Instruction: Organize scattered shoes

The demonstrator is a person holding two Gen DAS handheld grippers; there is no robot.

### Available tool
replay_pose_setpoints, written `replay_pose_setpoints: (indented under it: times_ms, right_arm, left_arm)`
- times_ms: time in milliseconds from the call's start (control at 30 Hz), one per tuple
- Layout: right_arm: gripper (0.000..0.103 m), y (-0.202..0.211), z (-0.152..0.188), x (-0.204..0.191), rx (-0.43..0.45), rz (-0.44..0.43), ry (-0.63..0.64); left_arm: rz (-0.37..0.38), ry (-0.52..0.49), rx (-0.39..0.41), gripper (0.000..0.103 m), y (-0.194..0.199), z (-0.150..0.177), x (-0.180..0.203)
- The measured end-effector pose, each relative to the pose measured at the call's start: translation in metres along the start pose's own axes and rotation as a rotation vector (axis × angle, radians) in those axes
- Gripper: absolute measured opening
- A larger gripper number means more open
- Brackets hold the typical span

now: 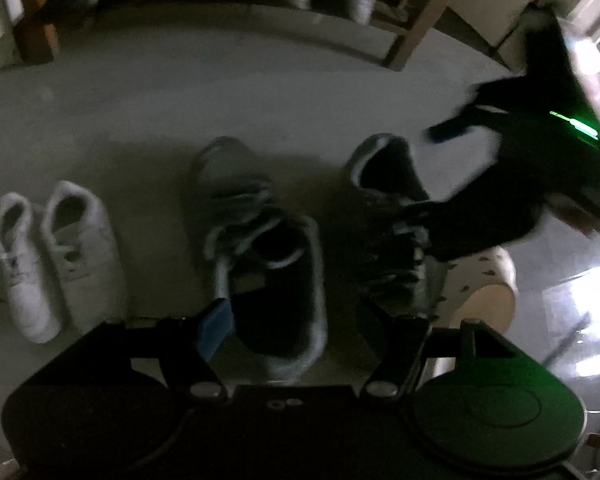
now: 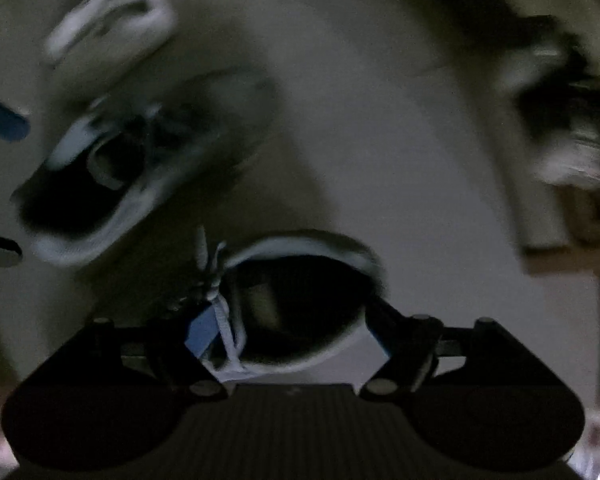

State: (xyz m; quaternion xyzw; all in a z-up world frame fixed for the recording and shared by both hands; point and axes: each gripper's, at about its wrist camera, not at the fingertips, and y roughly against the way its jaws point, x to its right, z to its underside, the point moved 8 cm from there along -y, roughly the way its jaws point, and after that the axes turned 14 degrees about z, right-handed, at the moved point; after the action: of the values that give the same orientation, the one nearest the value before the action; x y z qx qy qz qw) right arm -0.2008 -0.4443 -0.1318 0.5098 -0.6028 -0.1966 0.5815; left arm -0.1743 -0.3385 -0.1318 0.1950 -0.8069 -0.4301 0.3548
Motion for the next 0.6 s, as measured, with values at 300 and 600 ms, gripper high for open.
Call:
replay_pose_setpoints:
  times_ms: [300, 600]
  right_arm:
    - [0.094, 0.063, -0.013, 0.007, 0.11, 0.299, -0.189]
    - [0.094, 0.064, -0.017, -0.049, 0.123, 0.066, -0.316]
  left_arm:
    - [0.001, 0.041, -0.031, 0.069, -0.001, -0.007, -0.048]
    - [0.014, -0.382, -0.066, 0.07, -0.026, -0.01, -0.033]
